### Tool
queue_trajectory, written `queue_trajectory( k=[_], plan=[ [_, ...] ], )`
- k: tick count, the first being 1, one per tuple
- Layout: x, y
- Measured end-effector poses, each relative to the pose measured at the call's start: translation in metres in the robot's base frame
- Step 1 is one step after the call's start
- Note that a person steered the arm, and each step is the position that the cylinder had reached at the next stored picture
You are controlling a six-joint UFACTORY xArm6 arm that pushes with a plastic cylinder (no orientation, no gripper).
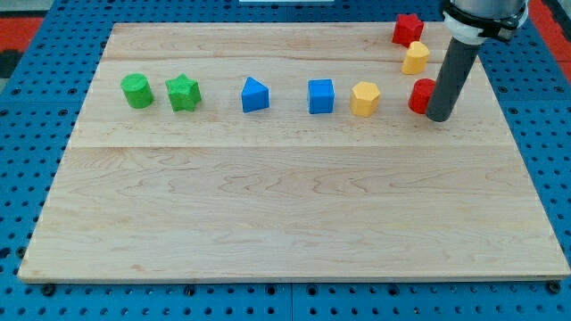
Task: Place the red circle on the right side of hexagon
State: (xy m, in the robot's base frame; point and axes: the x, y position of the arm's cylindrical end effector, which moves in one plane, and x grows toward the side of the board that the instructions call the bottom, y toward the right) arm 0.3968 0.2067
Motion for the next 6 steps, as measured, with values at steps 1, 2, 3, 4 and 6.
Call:
queue_trajectory(
  k=[1,2,3,4,6],
  plan=[
    [-0.031,0.048],
    [-0.05,0.026],
    [-0.053,-0.005],
    [-0.056,-0.012],
    [-0.059,0.048]
  ],
)
